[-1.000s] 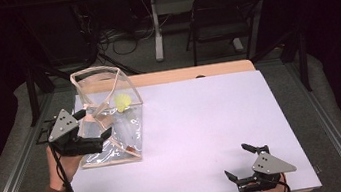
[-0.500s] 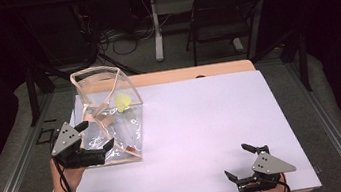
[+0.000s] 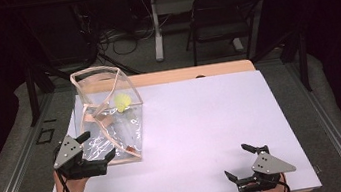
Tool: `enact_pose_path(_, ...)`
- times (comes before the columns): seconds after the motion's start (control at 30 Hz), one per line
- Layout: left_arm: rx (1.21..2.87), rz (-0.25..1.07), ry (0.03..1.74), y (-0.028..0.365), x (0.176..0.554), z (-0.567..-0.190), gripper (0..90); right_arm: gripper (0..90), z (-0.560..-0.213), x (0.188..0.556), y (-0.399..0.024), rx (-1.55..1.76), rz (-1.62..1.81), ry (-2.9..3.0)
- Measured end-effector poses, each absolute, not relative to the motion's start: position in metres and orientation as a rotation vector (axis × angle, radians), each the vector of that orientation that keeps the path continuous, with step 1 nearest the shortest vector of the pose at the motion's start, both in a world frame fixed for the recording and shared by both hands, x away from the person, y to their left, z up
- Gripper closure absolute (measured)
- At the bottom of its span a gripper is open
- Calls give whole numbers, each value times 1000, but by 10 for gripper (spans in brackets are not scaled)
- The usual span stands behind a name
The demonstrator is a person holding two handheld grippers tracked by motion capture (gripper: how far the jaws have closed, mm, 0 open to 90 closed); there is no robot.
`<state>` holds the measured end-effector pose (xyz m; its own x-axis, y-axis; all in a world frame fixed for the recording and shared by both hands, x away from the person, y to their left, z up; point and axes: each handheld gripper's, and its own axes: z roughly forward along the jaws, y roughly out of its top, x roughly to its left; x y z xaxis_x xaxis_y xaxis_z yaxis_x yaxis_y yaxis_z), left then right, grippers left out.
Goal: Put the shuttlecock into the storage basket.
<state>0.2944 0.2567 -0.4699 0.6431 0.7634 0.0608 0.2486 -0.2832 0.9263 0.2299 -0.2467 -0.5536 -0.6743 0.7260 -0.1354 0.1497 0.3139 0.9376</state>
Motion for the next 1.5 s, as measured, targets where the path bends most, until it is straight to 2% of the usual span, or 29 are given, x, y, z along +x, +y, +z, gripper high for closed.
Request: enact_pose_path(1.5, 1819, 552, 796, 254, 257, -545, 0, 9, -555, 230, -246, 773, 1362, 2041)
